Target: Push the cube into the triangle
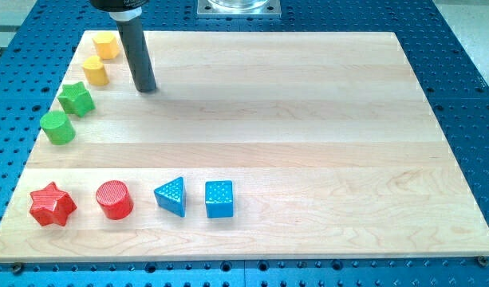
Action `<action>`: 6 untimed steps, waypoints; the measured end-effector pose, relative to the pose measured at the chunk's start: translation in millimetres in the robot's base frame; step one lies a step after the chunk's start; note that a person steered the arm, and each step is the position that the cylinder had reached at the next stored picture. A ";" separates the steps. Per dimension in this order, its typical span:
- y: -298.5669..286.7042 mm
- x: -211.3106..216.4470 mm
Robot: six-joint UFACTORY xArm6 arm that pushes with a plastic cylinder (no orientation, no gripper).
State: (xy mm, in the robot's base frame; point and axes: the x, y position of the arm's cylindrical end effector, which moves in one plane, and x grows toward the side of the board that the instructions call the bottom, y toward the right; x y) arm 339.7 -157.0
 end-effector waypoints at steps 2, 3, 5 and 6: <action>10.3 0.0; 14.9 0.0; 59.9 68.2; 125.4 159.9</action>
State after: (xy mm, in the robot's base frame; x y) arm 499.5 -31.6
